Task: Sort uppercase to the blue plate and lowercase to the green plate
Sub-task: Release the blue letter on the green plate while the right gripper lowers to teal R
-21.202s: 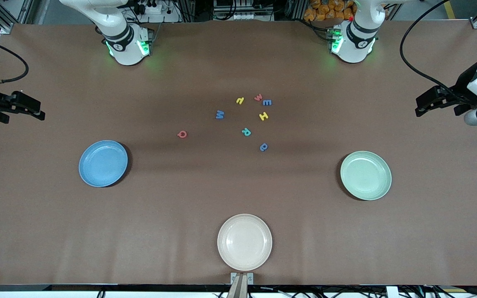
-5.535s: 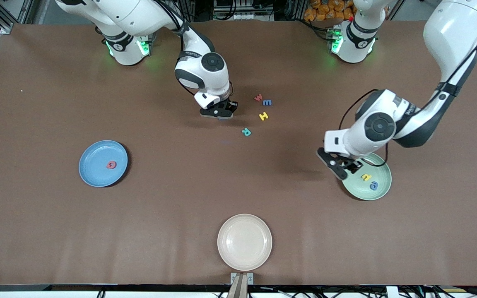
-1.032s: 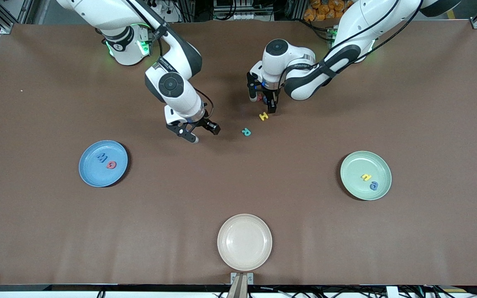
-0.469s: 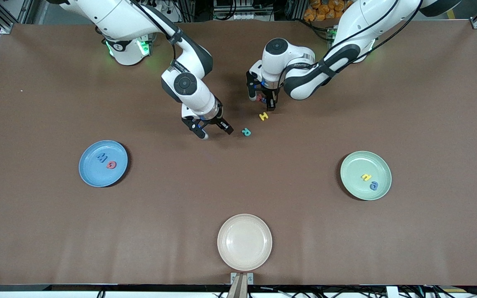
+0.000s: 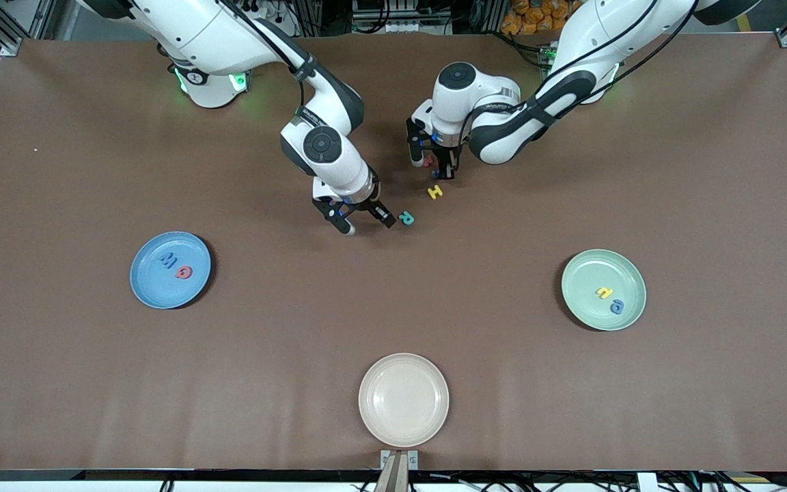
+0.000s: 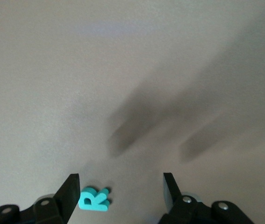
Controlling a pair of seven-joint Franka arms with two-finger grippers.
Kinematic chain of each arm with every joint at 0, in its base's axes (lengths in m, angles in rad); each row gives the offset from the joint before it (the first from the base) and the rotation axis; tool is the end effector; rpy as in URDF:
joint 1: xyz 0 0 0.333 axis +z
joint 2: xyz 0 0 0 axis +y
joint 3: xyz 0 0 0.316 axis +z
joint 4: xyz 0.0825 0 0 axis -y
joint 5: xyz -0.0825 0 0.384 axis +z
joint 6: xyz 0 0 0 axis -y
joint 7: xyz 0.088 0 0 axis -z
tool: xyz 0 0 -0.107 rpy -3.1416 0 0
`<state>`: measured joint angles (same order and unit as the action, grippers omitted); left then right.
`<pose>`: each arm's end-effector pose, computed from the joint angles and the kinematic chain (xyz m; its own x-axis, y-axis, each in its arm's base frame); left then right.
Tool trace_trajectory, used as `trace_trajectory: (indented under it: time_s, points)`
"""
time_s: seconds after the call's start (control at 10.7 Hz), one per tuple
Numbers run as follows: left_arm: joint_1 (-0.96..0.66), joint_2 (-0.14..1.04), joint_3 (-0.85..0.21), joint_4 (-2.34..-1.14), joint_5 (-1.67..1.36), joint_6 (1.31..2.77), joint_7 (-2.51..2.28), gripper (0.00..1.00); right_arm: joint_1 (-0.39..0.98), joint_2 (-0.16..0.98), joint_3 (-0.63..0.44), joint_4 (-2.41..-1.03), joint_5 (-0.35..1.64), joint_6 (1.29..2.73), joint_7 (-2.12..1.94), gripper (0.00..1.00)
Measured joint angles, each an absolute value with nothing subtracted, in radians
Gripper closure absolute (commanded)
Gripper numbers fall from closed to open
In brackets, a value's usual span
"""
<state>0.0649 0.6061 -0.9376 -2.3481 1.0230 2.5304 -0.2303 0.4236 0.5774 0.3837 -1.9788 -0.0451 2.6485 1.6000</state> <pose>0.2791 -0.4045 0.1734 0.1187 -0.9928 0.0149 -0.9912 -0.1194 -0.0572 0.4381 0.4464 0.2040 0.6757 -0.7143 -0.1823 -0.7365 -0.6647 -0.1256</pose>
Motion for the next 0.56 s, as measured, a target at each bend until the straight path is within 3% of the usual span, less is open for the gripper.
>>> trace_trajectory:
  time_s: [0.19,0.38,0.56]
  points:
    - [0.174,0.581,-0.993,-2.373,1.030,2.529,-0.230,1.00,0.476,0.598,0.338,-1.934,-0.045,2.626,1.634,0.19]
    - [0.454,0.557,-1.178,-2.418,1.033,2.517,-0.196,1.00,0.576,0.634,0.257,-1.850,-0.045,2.551,1.680,0.17]
    - [0.710,0.547,-1.284,-2.434,1.032,2.492,-0.065,1.00,0.619,0.678,0.230,-1.763,-0.045,2.492,1.723,0.16]
